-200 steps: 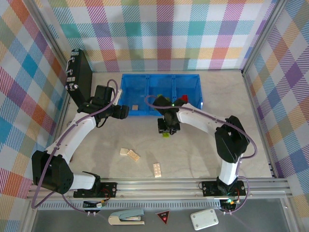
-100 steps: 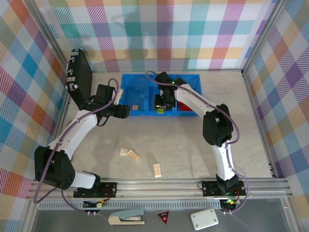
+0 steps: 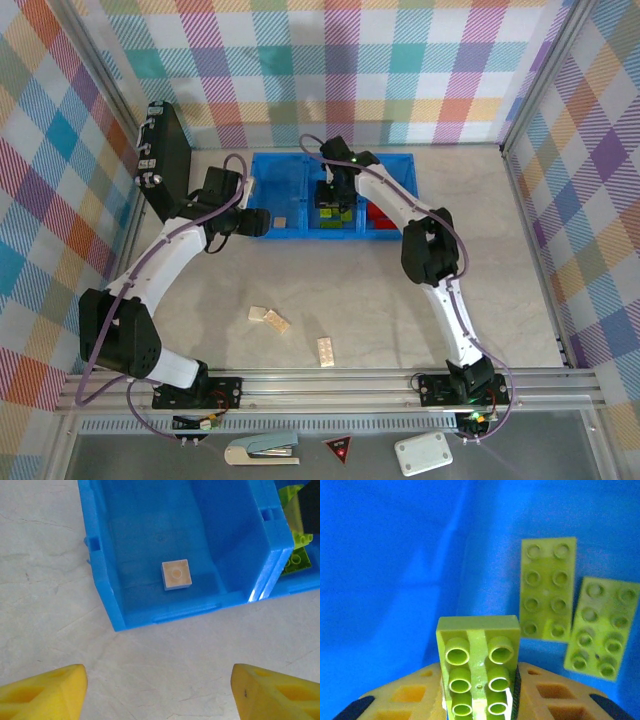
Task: Sort the legos into containers by color
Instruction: Place the lego in the container.
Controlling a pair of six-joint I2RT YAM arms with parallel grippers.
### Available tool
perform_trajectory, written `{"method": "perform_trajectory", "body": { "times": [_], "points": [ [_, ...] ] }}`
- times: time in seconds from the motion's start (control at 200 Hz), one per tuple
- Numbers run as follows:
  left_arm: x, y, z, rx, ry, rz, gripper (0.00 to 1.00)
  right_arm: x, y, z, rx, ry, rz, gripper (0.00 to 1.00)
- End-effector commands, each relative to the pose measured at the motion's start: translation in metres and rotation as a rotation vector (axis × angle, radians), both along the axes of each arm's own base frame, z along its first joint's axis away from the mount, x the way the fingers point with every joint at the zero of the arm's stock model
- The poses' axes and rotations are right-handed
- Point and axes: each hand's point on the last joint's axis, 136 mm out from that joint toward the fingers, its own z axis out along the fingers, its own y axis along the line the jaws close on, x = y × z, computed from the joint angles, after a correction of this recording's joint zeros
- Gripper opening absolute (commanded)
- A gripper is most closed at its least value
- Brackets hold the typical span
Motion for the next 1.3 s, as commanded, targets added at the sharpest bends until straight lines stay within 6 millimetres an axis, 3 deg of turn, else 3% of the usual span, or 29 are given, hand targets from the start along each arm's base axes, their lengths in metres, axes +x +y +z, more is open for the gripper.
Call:
{"method": "perform_trajectory", "body": {
  "times": [0.0,0.25,0.465,0.675,0.935,1.295],
  "points": [
    [0.000,0.010,0.005,0.012,0.007,0.051,0.76,0.011,0.011,0.000,0.018,-0.034,0.048,0.34],
    [0.001,0.014,0.001,0.037,0.024,0.059,0.77,0.024,0.013,-0.024,0.004,-0.043,0.043,0.34],
    [0.001,0.014,0.002,0.039,0.022,0.057,0.77,0.030,0.012,-0.026,0.001,-0.058,0.039,0.37],
    [0.001,0.011,0.002,0.028,0.025,0.047,0.76,0.027,0.011,-0.008,0.012,-0.071,0.041,0.46],
    [-0.002,0.010,-0.001,0.022,0.039,0.041,0.75,0.012,0.005,0.021,0.019,-0.082,0.044,0.47],
    [-0.023,0.007,-0.018,0.094,0.159,0.045,0.75,-0.037,-0.010,0.051,0.036,-0.071,0.050,0.47]
  ]
}}
